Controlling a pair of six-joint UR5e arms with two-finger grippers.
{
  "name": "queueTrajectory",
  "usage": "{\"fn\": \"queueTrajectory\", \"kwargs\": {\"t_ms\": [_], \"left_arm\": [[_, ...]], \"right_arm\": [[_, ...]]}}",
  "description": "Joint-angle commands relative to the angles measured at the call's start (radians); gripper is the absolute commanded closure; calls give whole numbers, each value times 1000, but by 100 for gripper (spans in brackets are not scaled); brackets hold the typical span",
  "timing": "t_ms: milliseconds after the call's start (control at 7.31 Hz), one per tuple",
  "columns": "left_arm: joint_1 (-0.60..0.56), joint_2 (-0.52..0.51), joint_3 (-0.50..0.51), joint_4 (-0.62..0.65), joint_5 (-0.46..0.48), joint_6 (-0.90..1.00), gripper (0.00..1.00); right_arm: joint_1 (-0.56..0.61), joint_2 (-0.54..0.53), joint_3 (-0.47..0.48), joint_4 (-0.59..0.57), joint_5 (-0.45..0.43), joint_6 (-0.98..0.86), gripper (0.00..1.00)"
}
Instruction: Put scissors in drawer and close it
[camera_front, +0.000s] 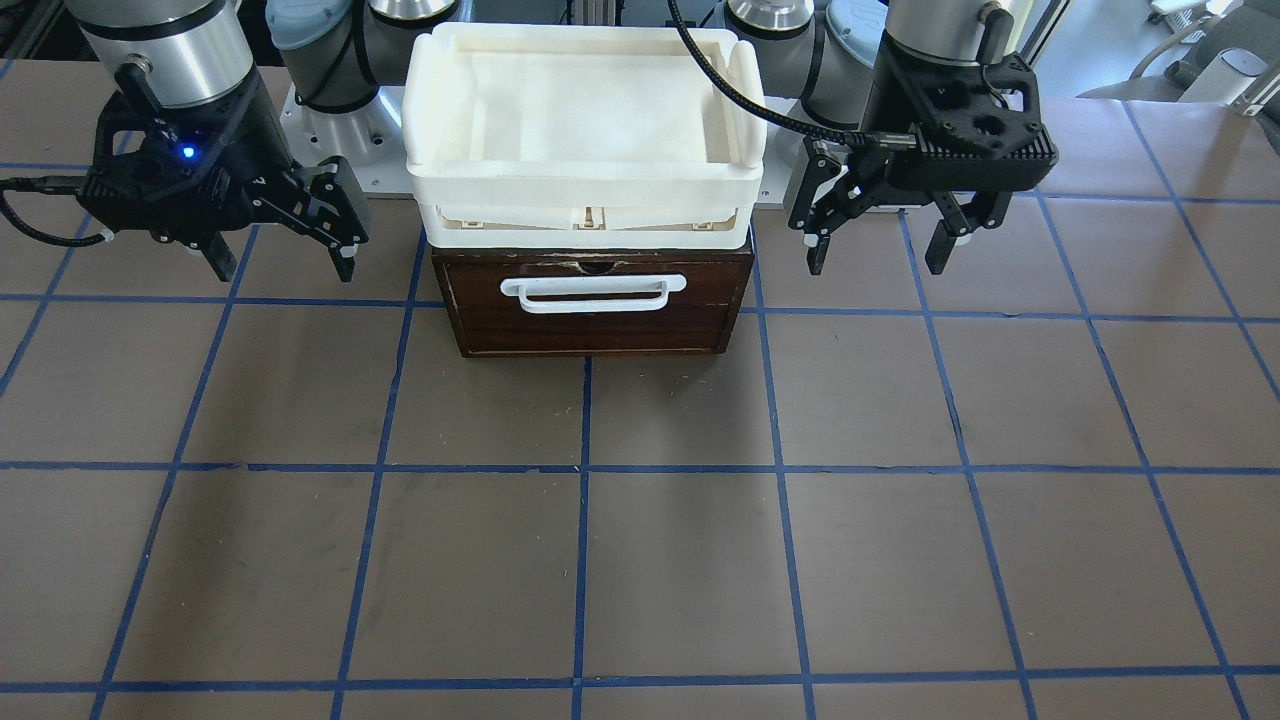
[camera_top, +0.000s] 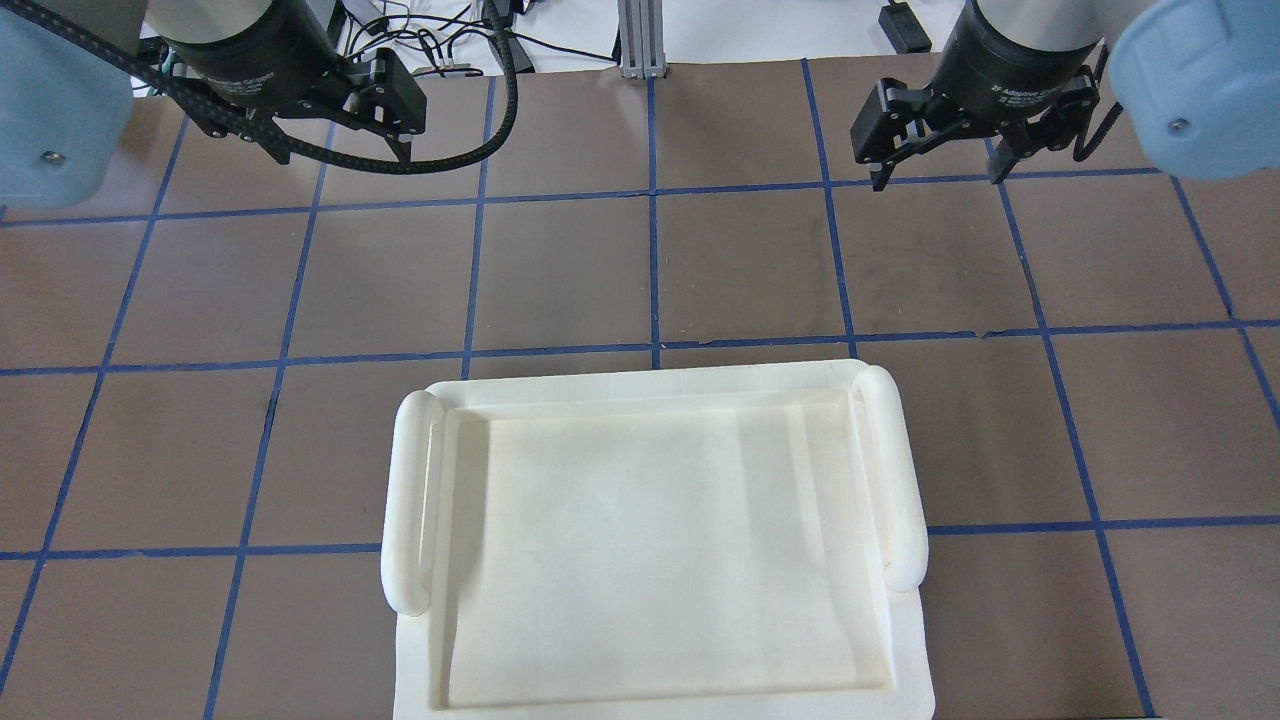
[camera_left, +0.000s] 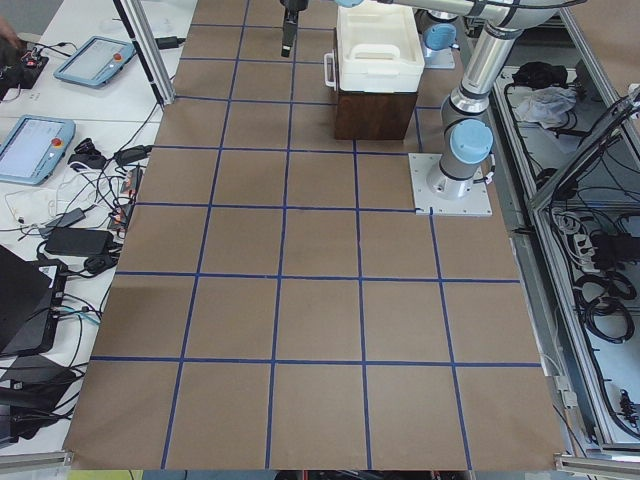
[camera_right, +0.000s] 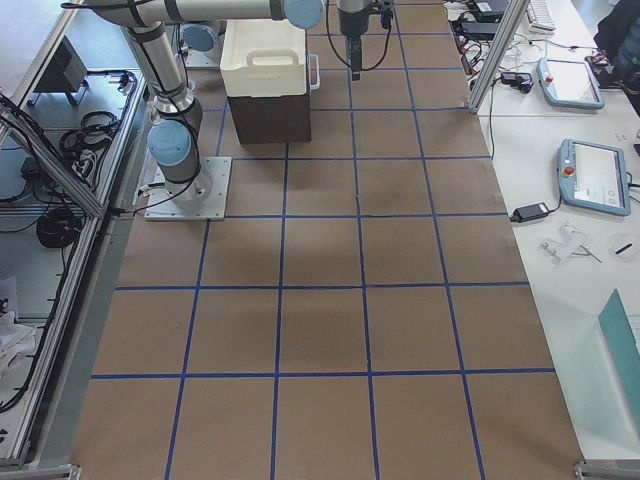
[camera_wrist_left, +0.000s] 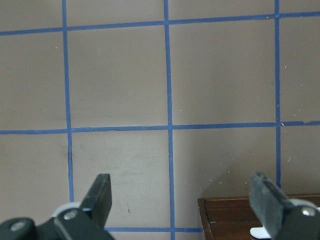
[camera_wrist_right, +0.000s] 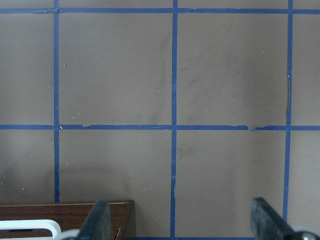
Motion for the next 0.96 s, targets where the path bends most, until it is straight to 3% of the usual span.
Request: {"fn": "queueTrajectory", "kwargs": {"t_ms": [0, 547, 821], "left_arm": [[8, -2, -15, -13, -36, -2, 0], [10, -9, -15, -19, -33, 13, 0], [37, -2, 5, -91, -31, 14, 0]], "right_arm": [[0, 0, 0, 1, 0, 0, 0], [0, 0, 0, 1, 0, 0, 0], [0, 0, 0, 1, 0, 0, 0]]}}
